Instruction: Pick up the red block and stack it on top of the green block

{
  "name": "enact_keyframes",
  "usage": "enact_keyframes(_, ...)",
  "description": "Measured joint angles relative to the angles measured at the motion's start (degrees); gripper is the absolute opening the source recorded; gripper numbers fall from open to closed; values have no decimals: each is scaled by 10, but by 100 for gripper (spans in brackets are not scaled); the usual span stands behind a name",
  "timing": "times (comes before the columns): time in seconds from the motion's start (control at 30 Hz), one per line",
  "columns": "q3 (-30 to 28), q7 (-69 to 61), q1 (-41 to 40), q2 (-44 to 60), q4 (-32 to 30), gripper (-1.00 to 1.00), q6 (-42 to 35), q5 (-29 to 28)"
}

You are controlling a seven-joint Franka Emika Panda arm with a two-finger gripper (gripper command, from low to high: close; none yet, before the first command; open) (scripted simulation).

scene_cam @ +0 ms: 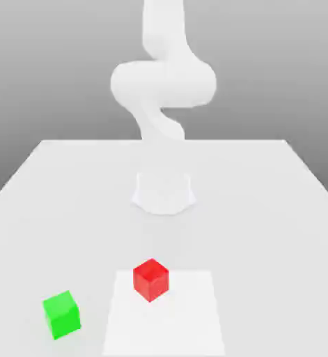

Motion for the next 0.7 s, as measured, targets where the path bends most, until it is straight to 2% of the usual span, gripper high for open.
enact_keyframes(0.2, 51, 132, -57, 116, -92, 0, 79, -16)
enact_keyframes(0.4, 77, 261, -100, 235, -185, 0, 159, -23)
enact_keyframes(0.57, 80, 359, -116, 358, -273, 0, 246, 10)
enact_keyframes(0.7, 74, 392, -117, 426, -281, 0, 299, 2)
